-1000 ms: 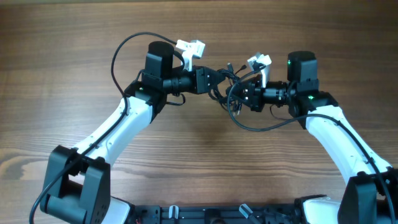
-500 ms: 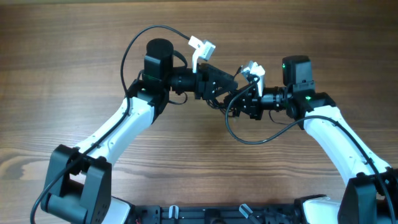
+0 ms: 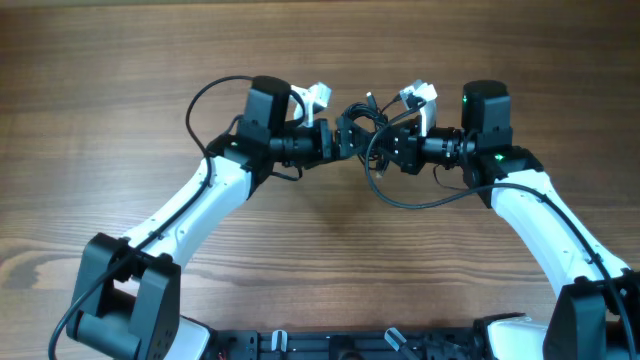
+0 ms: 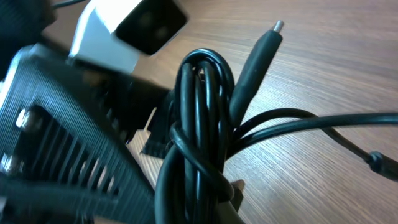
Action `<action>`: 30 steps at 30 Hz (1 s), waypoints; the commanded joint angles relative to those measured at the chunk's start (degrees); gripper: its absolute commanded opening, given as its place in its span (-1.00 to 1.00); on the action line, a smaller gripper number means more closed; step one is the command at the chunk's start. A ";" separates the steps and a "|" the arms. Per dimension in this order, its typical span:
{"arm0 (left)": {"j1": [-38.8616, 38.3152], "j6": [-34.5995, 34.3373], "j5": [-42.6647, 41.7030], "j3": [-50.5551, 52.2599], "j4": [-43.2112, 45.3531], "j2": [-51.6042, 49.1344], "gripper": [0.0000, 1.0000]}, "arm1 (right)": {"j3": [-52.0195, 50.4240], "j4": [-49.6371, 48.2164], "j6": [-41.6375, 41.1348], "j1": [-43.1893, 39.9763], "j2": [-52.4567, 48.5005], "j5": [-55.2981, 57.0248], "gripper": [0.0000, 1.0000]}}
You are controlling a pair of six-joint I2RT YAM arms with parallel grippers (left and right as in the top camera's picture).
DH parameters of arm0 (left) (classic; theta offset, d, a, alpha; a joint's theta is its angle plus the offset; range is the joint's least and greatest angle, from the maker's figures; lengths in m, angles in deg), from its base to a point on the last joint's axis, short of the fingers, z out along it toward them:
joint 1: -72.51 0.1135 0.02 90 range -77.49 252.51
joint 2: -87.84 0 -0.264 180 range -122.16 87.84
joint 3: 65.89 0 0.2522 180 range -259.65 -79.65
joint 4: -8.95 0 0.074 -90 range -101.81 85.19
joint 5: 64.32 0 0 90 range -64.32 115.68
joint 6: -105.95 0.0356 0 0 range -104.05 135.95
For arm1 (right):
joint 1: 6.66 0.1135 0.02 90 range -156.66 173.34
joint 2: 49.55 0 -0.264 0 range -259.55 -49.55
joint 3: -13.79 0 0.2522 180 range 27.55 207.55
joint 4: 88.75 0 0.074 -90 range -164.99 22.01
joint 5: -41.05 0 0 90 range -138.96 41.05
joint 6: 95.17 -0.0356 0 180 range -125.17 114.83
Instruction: Untangle cables
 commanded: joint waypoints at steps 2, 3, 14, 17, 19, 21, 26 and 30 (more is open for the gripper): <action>-0.68 3.45 6.16 -0.17 0.00 0.13 0.52 | 0.15 -0.33 -6.47 -0.09 0.31 2.34 -0.88; -0.68 2.91 9.68 -0.17 0.02 0.13 0.40 | 0.15 0.15 -6.16 -0.09 0.31 2.03 -0.88; -0.13 -2.38 16.63 -0.17 5.05 0.13 -0.92 | 0.17 3.34 -0.57 -0.37 0.22 6.36 0.35; 1.99 9.20 13.73 -0.17 5.09 0.39 -0.92 | 0.22 4.28 -3.65 -4.57 1.20 11.69 0.78; 2.99 16.72 8.92 -0.20 5.73 0.70 -0.92 | 0.22 4.13 -3.63 -7.96 2.60 9.70 0.79; 3.63 22.56 4.00 -0.20 6.91 0.70 -0.92 | 0.24 3.69 -3.61 -12.90 3.82 4.74 0.79; 3.74 32.35 -1.03 -0.20 7.23 0.68 -0.92 | 0.22 1.88 3.74 -17.14 3.82 -17.94 0.70; 4.92 36.28 -5.33 -0.20 7.21 0.68 -0.92 | 0.22 1.84 5.55 -14.91 3.82 -19.61 0.37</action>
